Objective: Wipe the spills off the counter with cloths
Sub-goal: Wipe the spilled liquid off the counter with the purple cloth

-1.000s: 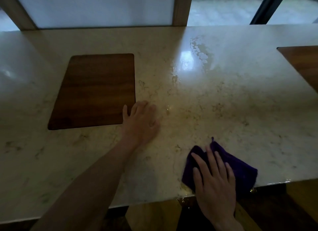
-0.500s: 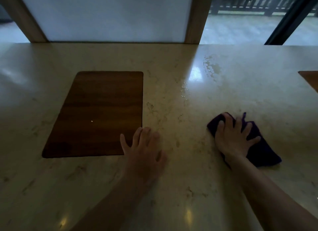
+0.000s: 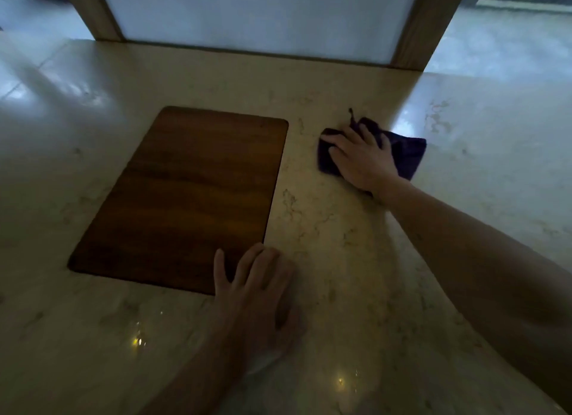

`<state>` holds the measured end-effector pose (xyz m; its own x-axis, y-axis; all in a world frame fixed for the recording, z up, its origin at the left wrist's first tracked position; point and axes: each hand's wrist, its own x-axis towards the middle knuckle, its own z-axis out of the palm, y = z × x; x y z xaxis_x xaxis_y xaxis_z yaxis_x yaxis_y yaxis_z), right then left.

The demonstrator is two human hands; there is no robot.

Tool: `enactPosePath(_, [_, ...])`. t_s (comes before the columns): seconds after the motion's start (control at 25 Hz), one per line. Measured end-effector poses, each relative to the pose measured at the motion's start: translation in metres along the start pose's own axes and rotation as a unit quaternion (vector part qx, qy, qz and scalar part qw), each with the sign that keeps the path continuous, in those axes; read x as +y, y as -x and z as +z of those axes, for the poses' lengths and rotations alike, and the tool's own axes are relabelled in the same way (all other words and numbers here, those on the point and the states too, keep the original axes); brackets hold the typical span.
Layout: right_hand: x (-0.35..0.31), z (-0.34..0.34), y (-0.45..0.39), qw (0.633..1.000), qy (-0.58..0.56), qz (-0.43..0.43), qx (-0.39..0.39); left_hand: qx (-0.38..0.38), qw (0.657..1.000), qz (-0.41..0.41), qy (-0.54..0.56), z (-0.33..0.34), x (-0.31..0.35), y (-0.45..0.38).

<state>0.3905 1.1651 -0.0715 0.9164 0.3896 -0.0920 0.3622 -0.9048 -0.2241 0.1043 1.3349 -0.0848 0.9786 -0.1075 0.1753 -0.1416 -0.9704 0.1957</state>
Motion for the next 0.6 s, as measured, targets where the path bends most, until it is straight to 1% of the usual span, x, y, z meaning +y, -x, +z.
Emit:
enactPosePath(0.08, [-0.025,0.013,0.049,0.997,0.022,-0.075,-0.012,0.018,0.999,-0.017,0.020,-0.004,-0.003,0.002])
enactPosePath(0.16, [-0.049,0.024,0.114,0.992,0.026,-0.121,-0.019,0.058,0.996,-0.043,0.061,-0.006,-0.003,0.004])
enactPosePath(0.24, [-0.075,0.030,0.188,0.988,0.022,-0.144,-0.042,0.103,0.987,-0.060,0.107,-0.012,-0.001,0.012])
enactPosePath(0.32, [-0.099,0.037,0.263,0.985,0.012,-0.158,-0.062,0.120,0.981,-0.093,0.118,-0.022,0.001,0.024])
enactPosePath(0.4, [-0.118,0.045,0.339,0.980,0.016,-0.185,-0.072,0.111,0.982,-0.126,0.088,-0.039,0.008,0.055])
enactPosePath(0.48, [-0.128,0.055,0.396,0.980,0.022,-0.187,-0.067,0.068,0.986,-0.138,0.069,-0.053,0.023,0.093])
enactPosePath(0.52, [-0.130,0.060,0.414,0.981,0.023,-0.182,-0.063,0.041,0.988,-0.132,0.073,-0.057,0.033,0.115])
enactPosePath(0.56, [-0.129,0.064,0.426,0.982,0.027,-0.178,-0.061,0.013,0.991,-0.106,0.082,-0.058,0.043,0.137])
enactPosePath(0.6, [-0.129,0.064,0.437,0.981,0.038,-0.180,-0.059,-0.011,0.994,-0.060,0.086,-0.061,0.055,0.162])
